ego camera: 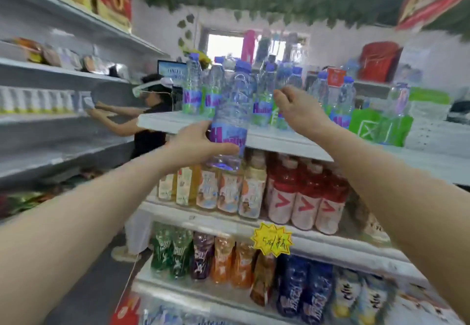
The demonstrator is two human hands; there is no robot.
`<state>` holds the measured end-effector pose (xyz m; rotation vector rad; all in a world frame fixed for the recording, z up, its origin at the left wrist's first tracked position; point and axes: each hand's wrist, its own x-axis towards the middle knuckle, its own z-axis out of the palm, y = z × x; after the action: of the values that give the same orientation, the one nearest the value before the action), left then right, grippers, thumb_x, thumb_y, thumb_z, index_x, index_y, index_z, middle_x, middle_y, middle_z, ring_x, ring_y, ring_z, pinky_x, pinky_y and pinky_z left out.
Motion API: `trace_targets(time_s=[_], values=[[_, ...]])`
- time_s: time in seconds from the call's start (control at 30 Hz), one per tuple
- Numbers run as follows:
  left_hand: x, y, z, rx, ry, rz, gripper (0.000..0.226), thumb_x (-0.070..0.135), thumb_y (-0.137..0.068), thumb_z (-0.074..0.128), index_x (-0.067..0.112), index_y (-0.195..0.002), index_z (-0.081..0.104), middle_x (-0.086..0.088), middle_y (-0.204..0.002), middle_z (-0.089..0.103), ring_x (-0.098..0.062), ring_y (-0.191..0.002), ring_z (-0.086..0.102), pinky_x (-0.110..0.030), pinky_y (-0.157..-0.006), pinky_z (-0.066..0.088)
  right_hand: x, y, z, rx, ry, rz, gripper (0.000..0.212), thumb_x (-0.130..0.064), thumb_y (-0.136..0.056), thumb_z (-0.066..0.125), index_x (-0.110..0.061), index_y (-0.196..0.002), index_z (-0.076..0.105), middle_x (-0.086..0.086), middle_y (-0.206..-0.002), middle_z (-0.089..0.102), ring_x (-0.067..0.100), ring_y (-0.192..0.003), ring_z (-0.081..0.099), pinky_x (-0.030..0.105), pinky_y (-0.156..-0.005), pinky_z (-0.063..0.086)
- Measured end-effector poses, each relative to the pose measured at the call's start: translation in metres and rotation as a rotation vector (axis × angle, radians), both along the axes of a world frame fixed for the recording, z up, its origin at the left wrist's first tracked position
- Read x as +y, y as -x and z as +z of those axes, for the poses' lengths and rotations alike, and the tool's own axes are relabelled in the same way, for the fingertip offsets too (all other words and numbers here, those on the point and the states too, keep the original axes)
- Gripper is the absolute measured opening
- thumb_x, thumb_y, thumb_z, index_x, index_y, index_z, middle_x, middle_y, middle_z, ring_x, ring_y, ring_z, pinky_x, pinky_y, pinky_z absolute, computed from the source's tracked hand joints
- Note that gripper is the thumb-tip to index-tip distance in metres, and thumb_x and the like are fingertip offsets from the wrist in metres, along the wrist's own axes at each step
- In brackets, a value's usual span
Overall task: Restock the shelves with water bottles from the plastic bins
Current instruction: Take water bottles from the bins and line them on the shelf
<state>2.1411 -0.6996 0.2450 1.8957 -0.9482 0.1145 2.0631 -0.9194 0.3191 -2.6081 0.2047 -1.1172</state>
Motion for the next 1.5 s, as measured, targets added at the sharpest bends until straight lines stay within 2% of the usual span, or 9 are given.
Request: trace_targets(time_s=[0.07,0.2,0.33,0.47,0.63,0.9,1.03,1.33,1.5], values=[[0.005,-0.046,0.031,-0.062,0.008,0.056,0.044,0.045,-0.069,0.081,0.029,-0.105,0.063,0.008,-0.091,0.07,-0.012,-0.083,0.068,-0.018,-0.063,0.054,0.001,-0.034,0.022,-0.015,0.039,-0.028,0.04,-0.039,-0.104,0.038,-0.012,-0.125,0.058,0.011,-0.117,0.064,0.03,-0.111,0.058,0.034,-0.085,0.041],[0.012,-0.132,0.073,-0.094,0.008,0.081,0.056,0.055,-0.061,0.083,0.029,-0.107,0.065,0.006,-0.095,0.072,-0.017,-0.088,0.069,-0.04,-0.081,0.058,0.001,-0.103,0.046,-0.041,0.127,-0.086,0.039,-0.038,-0.102,0.041,-0.014,-0.13,0.055,0.011,-0.123,0.065,0.03,-0.111,0.059,0.035,-0.089,0.041],[0.013,-0.196,0.087,-0.13,0.003,0.123,0.055,0.056,-0.06,0.083,0.032,-0.105,0.064,0.01,-0.094,0.071,-0.013,-0.087,0.067,-0.039,-0.083,0.056,0.009,-0.162,0.06,-0.016,0.204,-0.121,0.044,-0.038,-0.102,0.043,-0.014,-0.138,0.047,0.011,-0.129,0.06,0.029,-0.118,0.055,0.037,-0.092,0.041],[0.007,-0.238,0.078,-0.104,0.008,0.122,0.047,0.046,-0.069,0.082,0.031,-0.108,0.06,0.013,-0.095,0.067,-0.004,-0.084,0.061,-0.024,-0.072,0.05,0.019,-0.217,0.069,-0.015,0.247,-0.111,0.046,-0.038,-0.101,0.045,-0.015,-0.141,0.046,0.008,-0.137,0.055,0.028,-0.124,0.052,0.042,-0.103,0.041],[-0.006,-0.28,0.062,-0.075,-0.009,0.128,0.061,0.05,-0.062,0.085,0.028,-0.112,0.058,0.01,-0.102,0.069,-0.009,-0.091,0.065,-0.036,-0.087,0.055,0.022,-0.27,0.082,-0.023,0.31,-0.142,0.05,-0.033,-0.1,0.049,-0.018,-0.147,0.036,0.009,-0.146,0.045,0.028,-0.131,0.044,0.046,-0.107,0.039],[-0.019,-0.315,0.054,-0.088,-0.068,0.141,0.072,0.06,-0.055,0.08,0.032,-0.117,0.057,0.014,-0.103,0.068,-0.006,-0.092,0.064,-0.032,-0.088,0.053,0.015,-0.317,0.085,0.075,0.463,-0.314,0.059,-0.046,-0.099,0.043,-0.019,-0.149,0.028,0.012,-0.148,0.04,0.032,-0.133,0.041,0.047,-0.111,0.028],[-0.023,-0.324,0.051,-0.106,-0.1,0.176,0.09,0.077,-0.041,0.071,0.034,-0.119,0.056,0.017,-0.103,0.068,-0.006,-0.092,0.064,-0.035,-0.088,0.054,0.013,-0.318,0.079,0.059,0.42,-0.276,0.068,-0.042,-0.096,0.054,-0.013,-0.151,0.024,0.013,-0.151,0.031,0.036,-0.13,0.043,0.049,-0.108,0.037],[-0.026,-0.322,0.053,-0.026,-0.124,0.167,0.094,0.057,-0.037,0.086,0.025,-0.118,0.052,0.011,-0.104,0.067,-0.008,-0.092,0.064,-0.033,-0.088,0.054,0.011,-0.316,0.078,0.065,0.398,-0.248,0.075,-0.041,-0.095,0.058,-0.012,-0.152,0.021,0.012,-0.154,0.023,0.04,-0.124,0.05,0.05,-0.098,0.045],[-0.026,-0.316,0.053,-0.014,-0.103,0.177,0.085,0.043,-0.053,0.09,0.02,-0.121,0.045,0.007,-0.11,0.064,-0.013,-0.097,0.061,-0.034,-0.089,0.052,0.012,-0.32,0.078,0.068,0.382,-0.238,0.073,-0.037,-0.095,0.059,-0.011,-0.152,0.021,0.012,-0.153,0.023,0.04,-0.123,0.05,0.049,-0.097,0.045]])
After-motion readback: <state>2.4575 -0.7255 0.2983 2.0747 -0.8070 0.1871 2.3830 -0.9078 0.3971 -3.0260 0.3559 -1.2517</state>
